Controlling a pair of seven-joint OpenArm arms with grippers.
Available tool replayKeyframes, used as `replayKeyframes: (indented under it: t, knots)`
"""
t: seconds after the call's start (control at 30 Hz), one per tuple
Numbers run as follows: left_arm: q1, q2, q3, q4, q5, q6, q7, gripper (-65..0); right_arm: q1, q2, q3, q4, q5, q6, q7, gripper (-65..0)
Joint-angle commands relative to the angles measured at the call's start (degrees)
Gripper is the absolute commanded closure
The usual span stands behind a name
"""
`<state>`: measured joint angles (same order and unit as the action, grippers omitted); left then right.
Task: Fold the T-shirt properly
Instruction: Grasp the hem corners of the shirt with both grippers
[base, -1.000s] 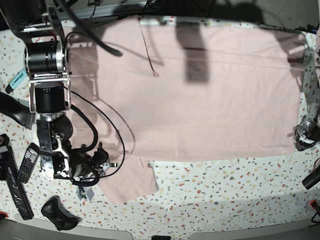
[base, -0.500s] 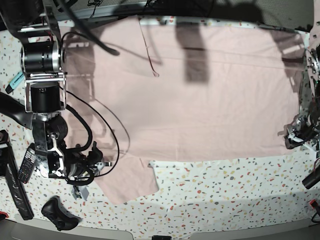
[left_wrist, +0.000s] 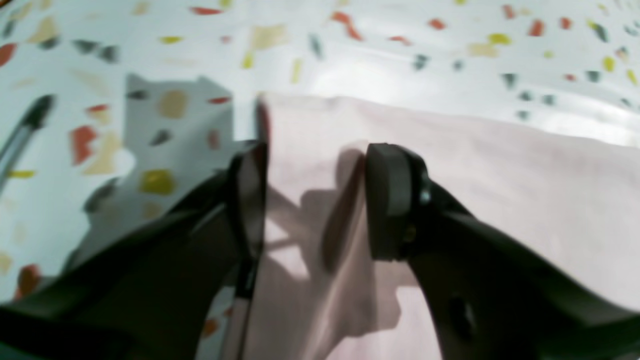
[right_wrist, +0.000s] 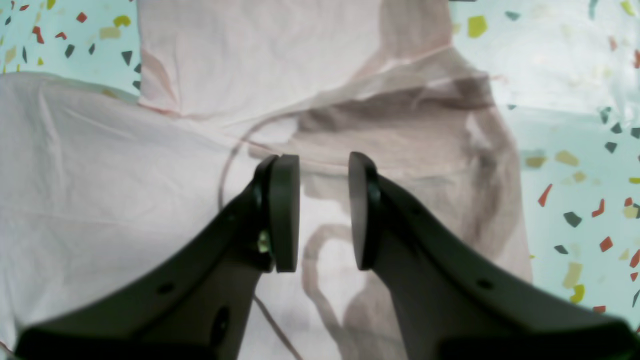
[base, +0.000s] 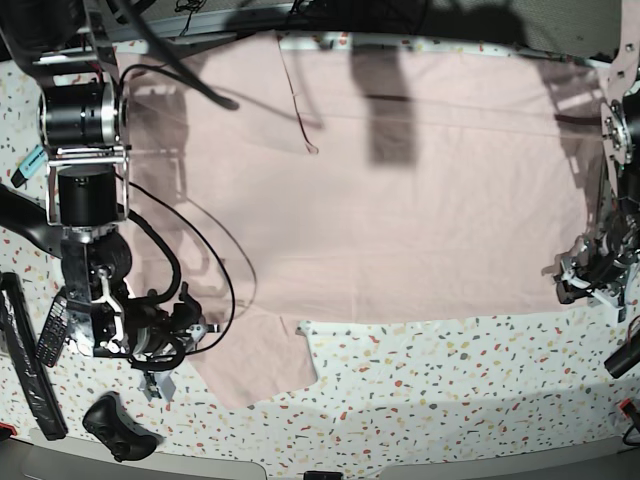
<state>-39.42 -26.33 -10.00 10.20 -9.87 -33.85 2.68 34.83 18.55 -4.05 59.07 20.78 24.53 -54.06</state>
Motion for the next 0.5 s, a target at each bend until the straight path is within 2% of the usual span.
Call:
replayKeyframes:
  t: [0.0, 0.07, 0.17, 0.3, 0.4, 0.47]
  knots:
    - [-1.53, -0.61, -0.04, 0.70, -0.20, -0.68, -0.13, -23.3, 2.32, 0.50, 0.35, 0.85, 0.28, 0.52, 0.90, -16.6]
    - [-1.53, -0.68, -0.04, 0.70, -0.20, -0.68, -0.13, -15.1, 2.29, 0.50, 0.35, 0.85, 0.26, 0.52, 1.31, -16.6]
    - [-1.53, -0.83, -0.04, 0.70, -0.22, -0.66, -0.17, 0.0, 2.29, 0.52, 0.35, 0.85, 0.24, 0.50, 4.96, -16.6]
    - [-1.53, -0.81, -0.04, 0.70, -0.20, 0.15, -0.20, 0.0, 2.29, 0.50, 0.35, 0.85, 0.24, 0.50, 11.45, -16.6]
    - [-1.51, -0.83, -0.04, 0.70, -0.20, 2.93, -0.11, 0.0, 2.29, 0.50, 0.35, 0.85, 0.17, 0.50, 17.18, -16.6]
    - [-1.51, -0.90, -0.04, 0.70, -0.17, 3.45, 0.26, 0.0, 2.29, 0.48, 0.35, 0.85, -0.83, 0.50, 20.13, -16.6]
